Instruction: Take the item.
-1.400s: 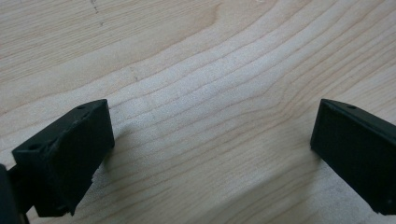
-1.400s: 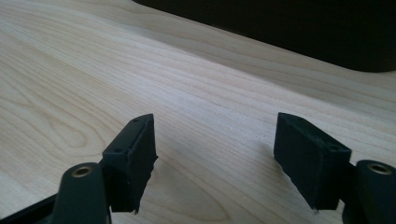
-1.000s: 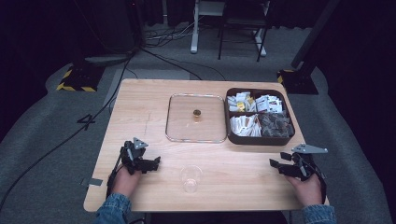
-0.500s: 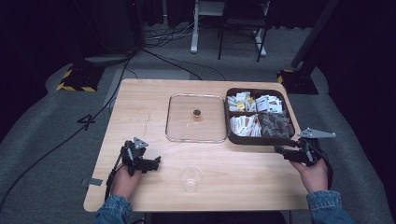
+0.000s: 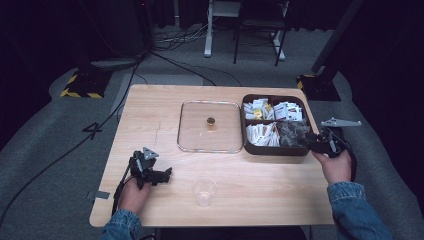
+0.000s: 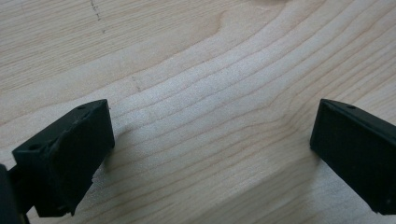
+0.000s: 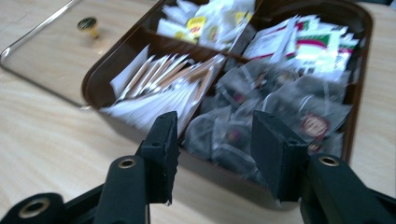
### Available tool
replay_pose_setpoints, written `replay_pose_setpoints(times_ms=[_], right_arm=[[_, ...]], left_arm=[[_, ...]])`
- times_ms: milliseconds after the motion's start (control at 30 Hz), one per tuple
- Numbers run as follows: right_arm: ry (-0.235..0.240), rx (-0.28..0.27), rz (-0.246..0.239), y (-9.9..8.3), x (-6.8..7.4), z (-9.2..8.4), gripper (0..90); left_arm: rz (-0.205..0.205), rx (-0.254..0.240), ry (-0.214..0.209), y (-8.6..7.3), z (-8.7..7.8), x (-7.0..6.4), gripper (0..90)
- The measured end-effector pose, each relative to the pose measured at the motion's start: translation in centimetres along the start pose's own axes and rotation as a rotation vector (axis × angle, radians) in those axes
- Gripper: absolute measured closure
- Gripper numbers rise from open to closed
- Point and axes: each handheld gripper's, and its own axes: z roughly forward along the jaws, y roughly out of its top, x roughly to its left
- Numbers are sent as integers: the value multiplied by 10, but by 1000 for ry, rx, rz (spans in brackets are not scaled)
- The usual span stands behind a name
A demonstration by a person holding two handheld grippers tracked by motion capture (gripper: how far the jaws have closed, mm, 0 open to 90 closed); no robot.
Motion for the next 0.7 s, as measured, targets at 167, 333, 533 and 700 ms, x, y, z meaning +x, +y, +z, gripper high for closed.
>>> replay_pose_setpoints(times_ms=[167, 333, 533, 700], right_arm=[[-26, 1, 21, 9, -14, 7, 553], [-71, 40, 34, 13, -29, 20, 562], [-90, 78, 34, 14, -37, 37, 576], [-93, 110, 24, 12, -37, 51, 613]], left_arm=[[0, 0, 0, 0, 0, 0, 1], [-10, -3, 5, -1, 0, -1, 0], [-10, -3, 5, -1, 0, -1, 0], [-10, -3, 5, -1, 0, -1, 0]])
